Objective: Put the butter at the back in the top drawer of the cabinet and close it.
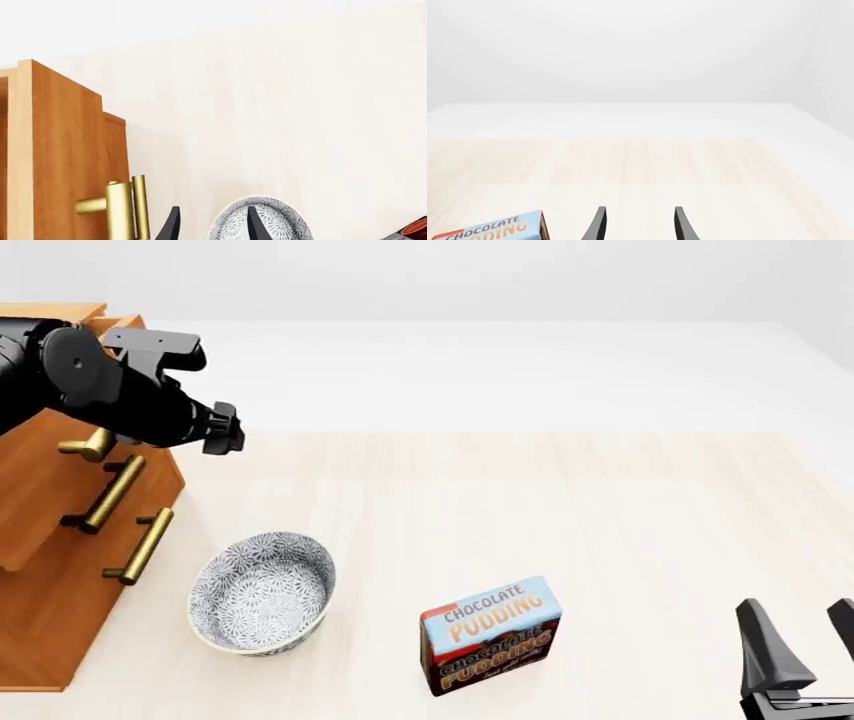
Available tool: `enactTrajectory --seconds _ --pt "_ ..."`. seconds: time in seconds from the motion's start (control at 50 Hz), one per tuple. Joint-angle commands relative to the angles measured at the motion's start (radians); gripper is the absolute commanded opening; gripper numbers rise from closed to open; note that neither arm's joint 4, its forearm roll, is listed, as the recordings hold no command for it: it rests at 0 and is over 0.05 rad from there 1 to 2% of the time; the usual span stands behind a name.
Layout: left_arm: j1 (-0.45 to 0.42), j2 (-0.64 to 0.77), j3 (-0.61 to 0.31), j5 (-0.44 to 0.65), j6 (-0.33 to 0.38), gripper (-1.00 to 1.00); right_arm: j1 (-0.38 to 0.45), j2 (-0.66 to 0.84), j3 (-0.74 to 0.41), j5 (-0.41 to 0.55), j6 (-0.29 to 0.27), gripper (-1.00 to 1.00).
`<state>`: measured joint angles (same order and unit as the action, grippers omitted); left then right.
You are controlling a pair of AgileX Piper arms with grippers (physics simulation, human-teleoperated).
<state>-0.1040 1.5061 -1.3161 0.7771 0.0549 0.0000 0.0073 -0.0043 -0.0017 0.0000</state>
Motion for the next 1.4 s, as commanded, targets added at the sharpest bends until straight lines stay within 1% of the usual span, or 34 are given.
enactTrajectory --seconds 0.02,0.04,0.12,0.14,0.16,0.28,0.38,0.56,0.74,0.98,1.4 --pt "0.038 0.010 0.010 -0.007 -0.003 1.00 0.000 0.000 0.000 0.000 0.000 1.00" --pt "0.043 0.004 0.012 -0.006 -0.003 1.00 0.000 0.000 0.000 0.000 0.000 1.00" --pt "0.061 -0.061 0.085 -0.018 0.002 1.00 0.000 0.000 0.000 0.000 0.000 1.00" --pt "0.061 -0.061 0.086 -0.018 0.002 1.00 0.000 0.000 0.000 0.000 0.000 1.00" --pt "0.073 -0.092 0.116 -0.021 0.007 1.00 0.000 0.000 0.000 0.000 0.000 1.00" --pt "0.097 -0.150 0.166 -0.019 0.015 1.00 0.000 0.000 0.000 0.000 0.000 1.00" --pt "0.113 -0.108 0.111 -0.009 0.013 1.00 0.000 0.000 0.000 0.000 0.000 1.00" --pt "0.136 -0.063 0.047 0.004 0.012 1.00 0.000 0.000 0.000 0.000 0.000 1.00" --pt "0.155 -0.050 0.014 0.015 0.012 1.00 0.000 0.000 0.000 0.000 0.000 1.00" --pt "0.185 -0.048 0.010 0.012 0.013 1.00 0.000 0.000 0.000 0.000 0.000 1.00" --pt "0.235 -0.074 0.038 -0.001 0.018 1.00 0.000 0.000 0.000 0.000 0.000 1.00"
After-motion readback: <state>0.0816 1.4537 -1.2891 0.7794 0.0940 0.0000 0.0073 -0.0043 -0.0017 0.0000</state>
